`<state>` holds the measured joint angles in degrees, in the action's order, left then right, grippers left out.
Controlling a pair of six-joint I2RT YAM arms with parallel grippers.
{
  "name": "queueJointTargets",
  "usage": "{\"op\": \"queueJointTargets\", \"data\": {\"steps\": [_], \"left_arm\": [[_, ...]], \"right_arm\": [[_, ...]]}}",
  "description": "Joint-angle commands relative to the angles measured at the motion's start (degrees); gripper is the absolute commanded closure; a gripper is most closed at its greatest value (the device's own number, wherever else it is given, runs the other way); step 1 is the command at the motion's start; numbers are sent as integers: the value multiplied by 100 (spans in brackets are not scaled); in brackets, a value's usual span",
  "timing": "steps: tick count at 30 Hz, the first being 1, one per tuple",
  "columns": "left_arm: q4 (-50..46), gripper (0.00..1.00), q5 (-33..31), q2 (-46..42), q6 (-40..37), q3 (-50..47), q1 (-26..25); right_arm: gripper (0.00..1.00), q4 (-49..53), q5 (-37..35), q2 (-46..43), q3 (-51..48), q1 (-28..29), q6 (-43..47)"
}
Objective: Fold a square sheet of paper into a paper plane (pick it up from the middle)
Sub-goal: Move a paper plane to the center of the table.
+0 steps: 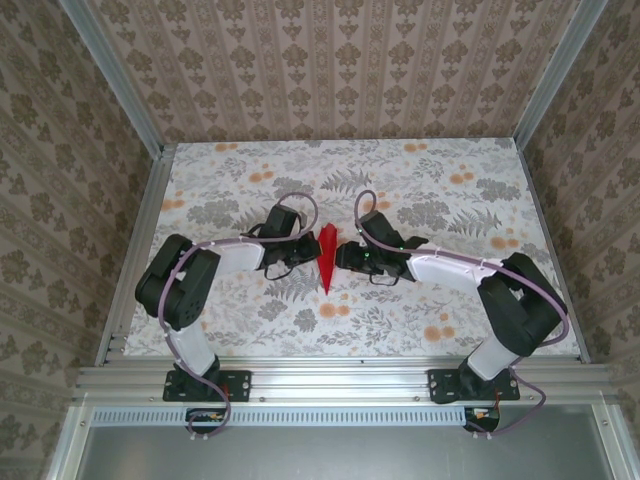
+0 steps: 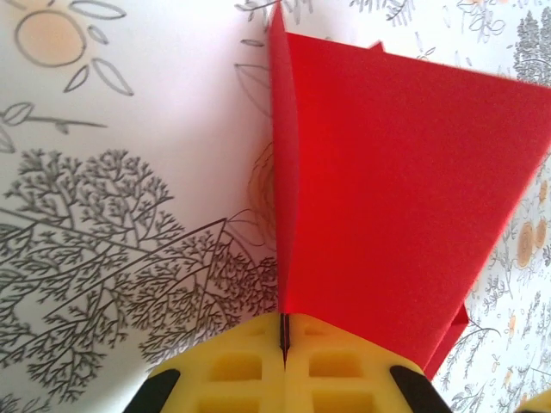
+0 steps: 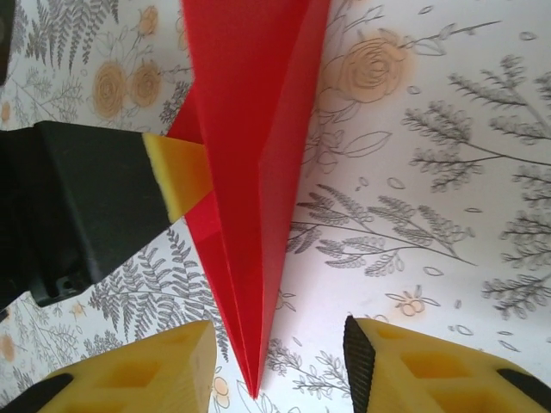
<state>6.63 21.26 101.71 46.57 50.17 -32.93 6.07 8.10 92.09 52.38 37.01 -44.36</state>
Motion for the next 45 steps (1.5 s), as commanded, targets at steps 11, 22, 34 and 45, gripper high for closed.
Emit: {"op": "queueJointTargets", "data": {"steps": [11,22,34,45], "left_arm": [[367,100,177,7,116,-177,51],[391,100,177,15,123,-203,58],[400,100,221,7,138,-210,67],[556,100,250,-11,286,-357,124]], "right_arm": [[71,404,-39,624,852,340,226],[66,511,-85,998,973,377,252],[63,535,-55,1267,1121,421,246],[64,575,-184,1513,1219,481,103]]}}
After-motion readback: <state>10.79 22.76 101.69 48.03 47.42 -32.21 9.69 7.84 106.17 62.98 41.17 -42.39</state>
